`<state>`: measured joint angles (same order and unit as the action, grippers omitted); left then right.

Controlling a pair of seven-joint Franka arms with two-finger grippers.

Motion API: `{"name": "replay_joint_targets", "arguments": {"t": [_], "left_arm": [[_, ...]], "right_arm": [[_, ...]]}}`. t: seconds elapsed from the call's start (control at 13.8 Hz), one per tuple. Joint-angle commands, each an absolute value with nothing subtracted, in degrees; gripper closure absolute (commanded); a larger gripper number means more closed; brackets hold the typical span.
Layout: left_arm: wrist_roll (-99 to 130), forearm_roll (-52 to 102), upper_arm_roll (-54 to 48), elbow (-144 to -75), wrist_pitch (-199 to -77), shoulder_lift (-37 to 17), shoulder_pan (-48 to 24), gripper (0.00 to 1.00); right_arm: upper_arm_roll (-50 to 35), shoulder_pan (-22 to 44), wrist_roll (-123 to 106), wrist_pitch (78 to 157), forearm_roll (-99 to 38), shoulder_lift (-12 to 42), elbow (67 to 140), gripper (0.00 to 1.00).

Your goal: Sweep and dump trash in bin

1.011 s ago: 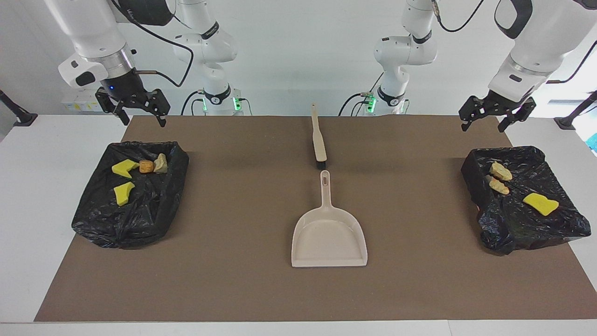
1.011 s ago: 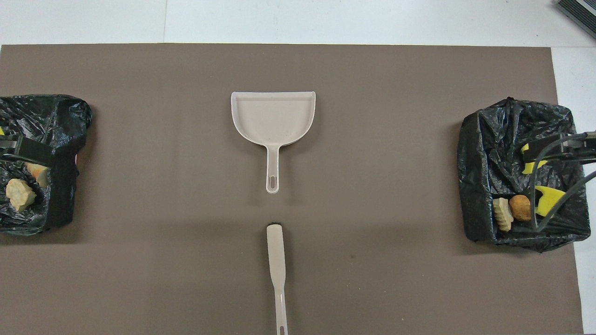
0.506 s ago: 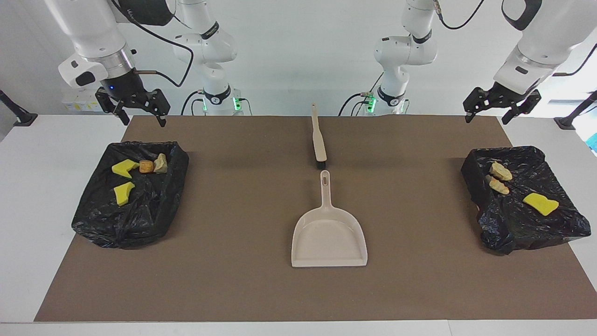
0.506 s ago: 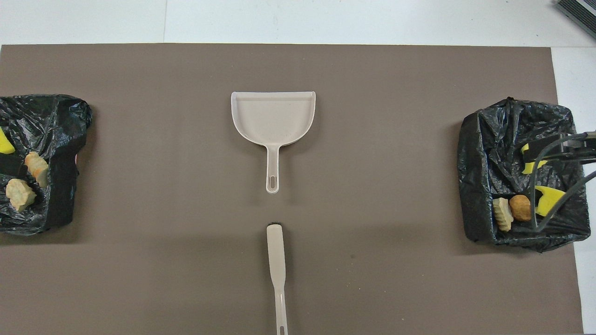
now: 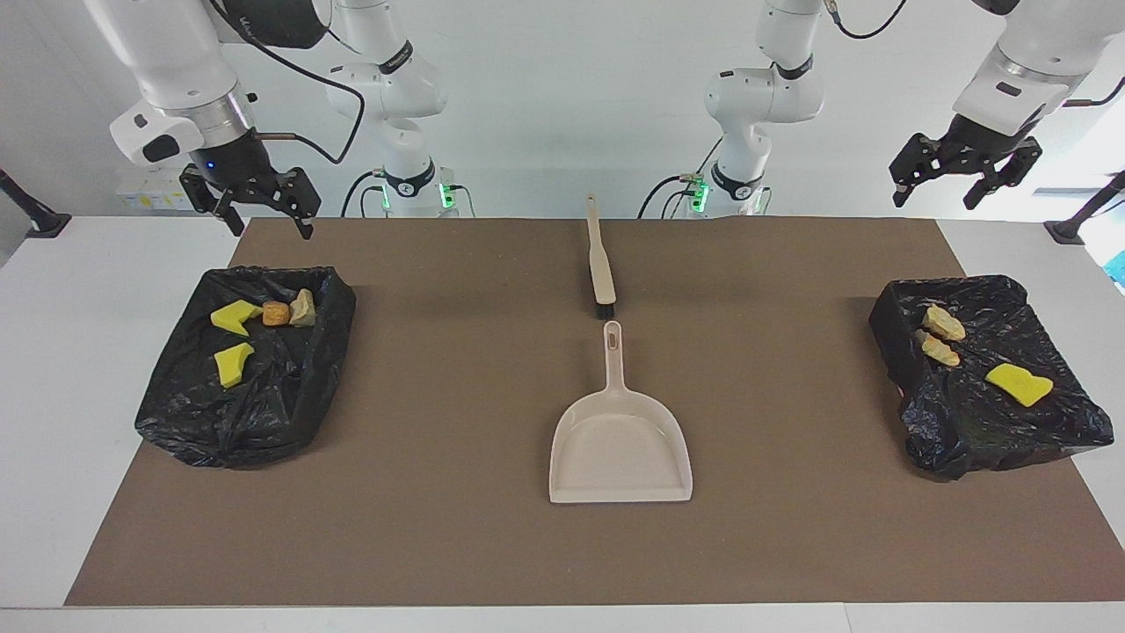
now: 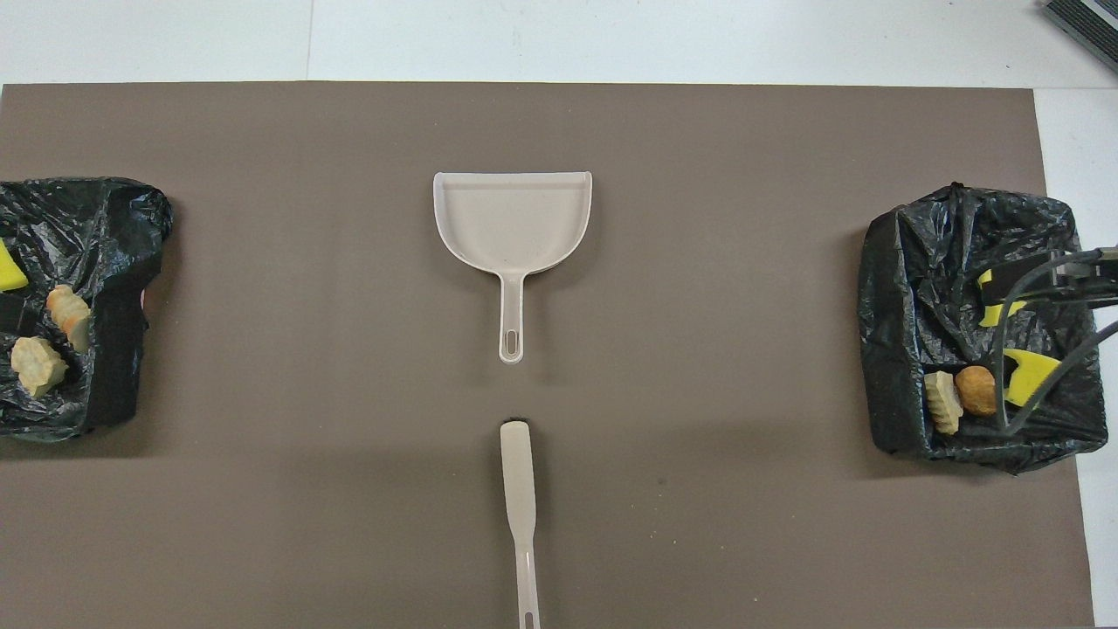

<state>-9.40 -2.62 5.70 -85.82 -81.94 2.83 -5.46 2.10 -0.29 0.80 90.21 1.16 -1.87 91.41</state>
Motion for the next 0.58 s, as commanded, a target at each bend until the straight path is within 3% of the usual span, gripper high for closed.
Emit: {"name": "replay_joint_targets", "arguments": {"t": [0.0, 0.51], "left_arm": [[-9.3, -1.6, 5.4, -87.6, -82.4, 4.4, -4.7, 0.00], [-6.5, -1.5, 5.4, -88.6, -82.9, 5.0, -4.7, 0.00]], "right_arm": [[1.8, -0.7, 1.6, 90.7, 0.1, -2.8, 92.5, 0.00], [1.8, -0.7, 1.6, 90.8, 0.1, -2.8, 92.5, 0.00]]}}
